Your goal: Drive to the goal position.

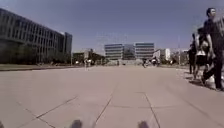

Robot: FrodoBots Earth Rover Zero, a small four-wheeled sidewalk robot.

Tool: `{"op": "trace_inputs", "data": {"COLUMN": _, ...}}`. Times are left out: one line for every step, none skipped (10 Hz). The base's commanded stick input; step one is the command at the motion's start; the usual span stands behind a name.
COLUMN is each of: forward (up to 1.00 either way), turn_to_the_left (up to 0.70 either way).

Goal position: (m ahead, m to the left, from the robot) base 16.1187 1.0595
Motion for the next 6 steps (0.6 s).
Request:
{"op": "trace_inputs", "data": {"forward": 1.00, "turn_to_the_left": 0.00}}
{"op": "trace_inputs", "data": {"forward": 1.00, "turn_to_the_left": 0.00}}
{"op": "trace_inputs", "data": {"forward": 1.00, "turn_to_the_left": 0.00}}
{"op": "trace_inputs", "data": {"forward": 1.00, "turn_to_the_left": 0.00}}
{"op": "trace_inputs", "data": {"forward": 1.00, "turn_to_the_left": 0.00}}
{"op": "trace_inputs", "data": {"forward": 1.00, "turn_to_the_left": 0.00}}
